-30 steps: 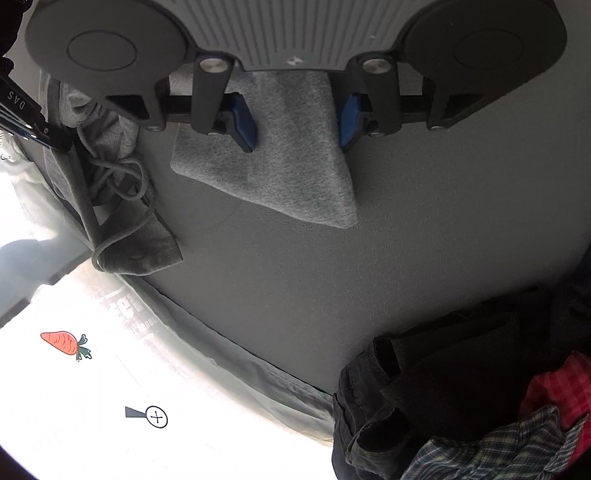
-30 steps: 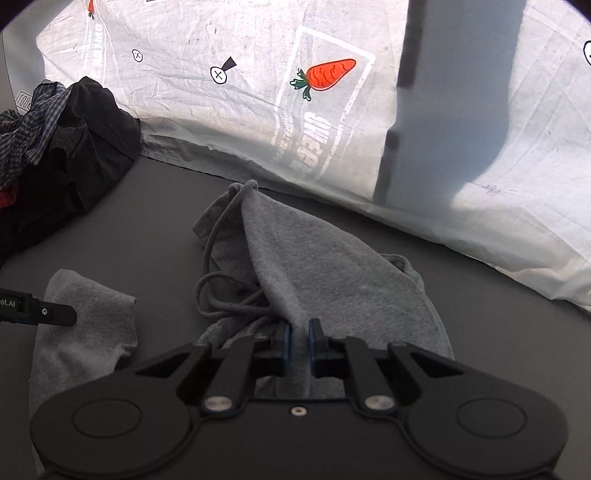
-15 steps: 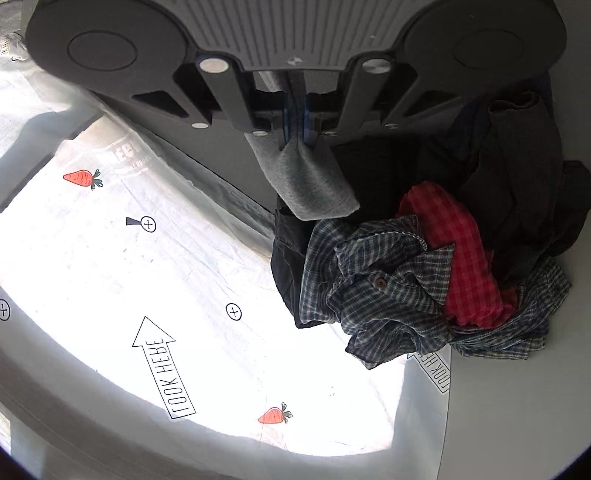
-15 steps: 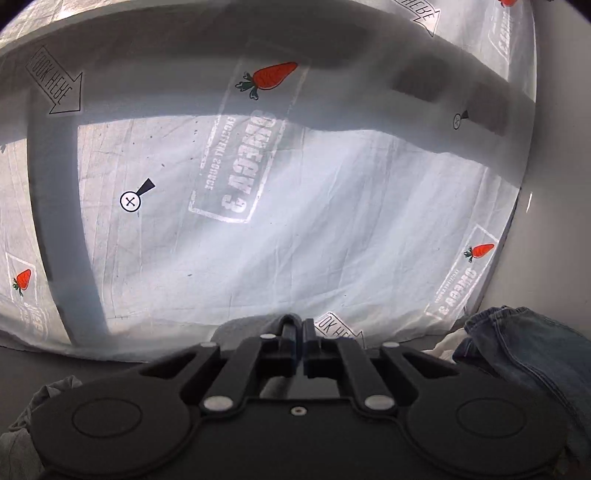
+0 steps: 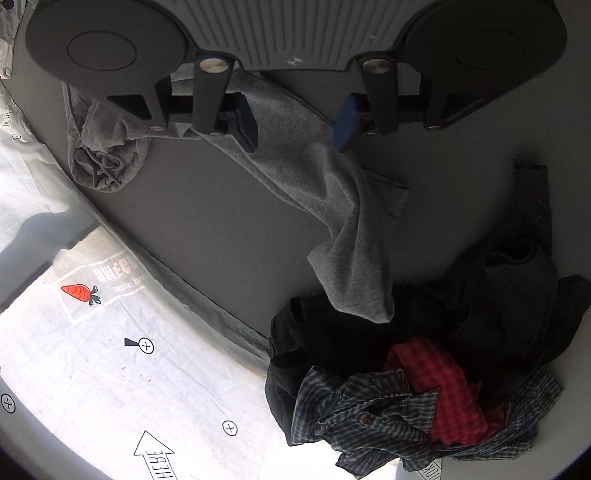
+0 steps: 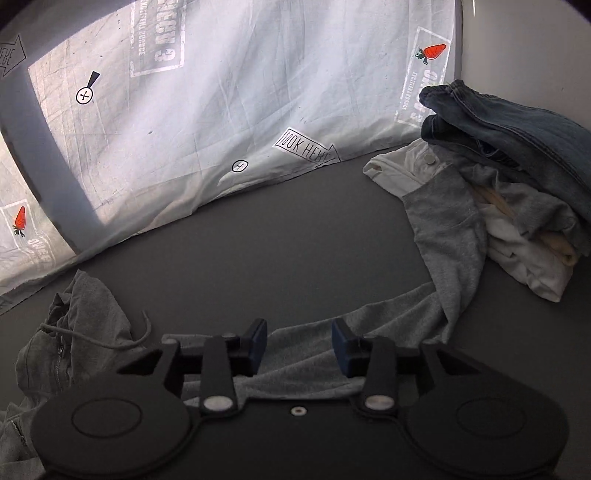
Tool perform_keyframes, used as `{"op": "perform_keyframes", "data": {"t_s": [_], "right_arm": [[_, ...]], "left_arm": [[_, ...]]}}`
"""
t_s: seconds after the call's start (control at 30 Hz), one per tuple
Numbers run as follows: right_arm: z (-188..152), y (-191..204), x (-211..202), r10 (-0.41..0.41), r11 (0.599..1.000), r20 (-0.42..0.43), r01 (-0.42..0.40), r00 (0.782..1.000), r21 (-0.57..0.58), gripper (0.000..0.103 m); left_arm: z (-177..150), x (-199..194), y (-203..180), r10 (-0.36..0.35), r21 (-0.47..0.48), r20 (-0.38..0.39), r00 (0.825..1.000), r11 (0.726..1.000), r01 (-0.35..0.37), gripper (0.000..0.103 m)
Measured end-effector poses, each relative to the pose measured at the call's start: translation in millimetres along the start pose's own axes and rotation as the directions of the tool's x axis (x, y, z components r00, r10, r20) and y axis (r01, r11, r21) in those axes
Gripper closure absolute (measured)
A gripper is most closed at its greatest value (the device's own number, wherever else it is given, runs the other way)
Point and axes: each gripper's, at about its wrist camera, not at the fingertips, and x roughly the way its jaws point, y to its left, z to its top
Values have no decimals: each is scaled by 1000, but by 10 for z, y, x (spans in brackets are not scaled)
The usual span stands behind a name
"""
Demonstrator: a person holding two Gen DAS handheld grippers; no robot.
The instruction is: Fold clothes
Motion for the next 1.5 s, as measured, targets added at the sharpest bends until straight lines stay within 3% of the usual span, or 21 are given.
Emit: {"op": "perform_keyframes", "data": {"t_s": [0.1, 0.2, 0.33, 0.37, 0.4, 0.43, 0.47, 0.5, 0.7, 0.8, 0.97, 1.07, 1.13, 1.2, 1.3, 1.4, 1.47, 1.5], "right_arm": [[-189, 335, 95, 185, 983, -77, -184, 980, 15, 63], [-298, 713, 176, 325, 944, -150, -331, 934, -14, 58], [-419, 1137, 388, 358, 917, -263, -391, 896, -82, 56], [-463, 1222, 437, 353, 912, -298, -397, 887, -100, 57], [-501, 1269, 449, 344, 911, -310, -395, 886, -120, 62], [-539, 1295, 429, 342, 906, -304, -397, 889, -144, 77], [-558, 1293, 397, 344, 902, -295, -401, 891, -160, 91], [-560, 1264, 341, 356, 898, -279, -409, 892, -161, 95], [-462, 817, -292, 494, 866, -119, -500, 861, -24, 98], [-480, 579, -677, 553, 833, -37, -553, 832, 19, 99], [-592, 168, -1197, 549, 835, 49, -550, 834, 18, 103], [-699, -68, -1251, 514, 856, 15, -514, 858, 51, 102], [-786, -138, -1206, 459, 887, -24, -457, 888, 73, 99], [-874, -129, -1115, 452, 890, -61, -445, 890, 96, 96], [-974, -25, -964, 444, 895, -114, -435, 889, 100, 85], [-1003, 155, -845, 452, 892, -145, -443, 880, 94, 80], [-998, 273, -804, 462, 887, -149, -454, 874, 86, 67], [-993, 332, -791, 464, 886, -153, -458, 873, 73, 66]], "left_arm": [[-240, 86, -79, -21, 50, -94, 995, 998, 26, 43], [-396, 179, -90, -44, 61, -146, 988, 997, 54, 41], [-495, 299, -31, -100, -11, -187, 977, 995, 100, 42], [-521, 314, -26, -106, -21, -186, 977, 994, 103, 44], [-533, 321, -34, -105, -23, -186, 977, 994, 103, 54], [-544, 327, -43, -105, -25, -186, 977, 994, 102, 63], [-548, 311, -39, -113, -30, -190, 975, 994, 110, 87], [-552, 274, -39, -120, -36, -188, 975, 993, 115, 96], [-584, -209, 5, -172, -63, -105, 979, 984, 166, 98], [-661, -553, 6, -193, -33, -67, 979, 981, 192, 98], [-939, -1020, 157, -256, -2, -45, 966, 967, 256, 99], [-1152, -1156, 263, -246, 24, -62, 967, 969, 248, 100], [-1312, -1161, 320, -217, 39, -80, 973, 975, 220, 101], [-1406, -1161, 387, -205, 18, -97, 974, 978, 208, 102], [-1495, -1160, 482, -204, -10, -124, 971, 979, 204, 102], [-1500, -1235, 467, -171, 40, -118, 978, 983, 177, 101], [-1456, -1267, 457, -145, 54, -118, 982, 987, 152, 98], [-1430, -1266, 459, -137, 55, -119, 983, 988, 144, 97]]}}
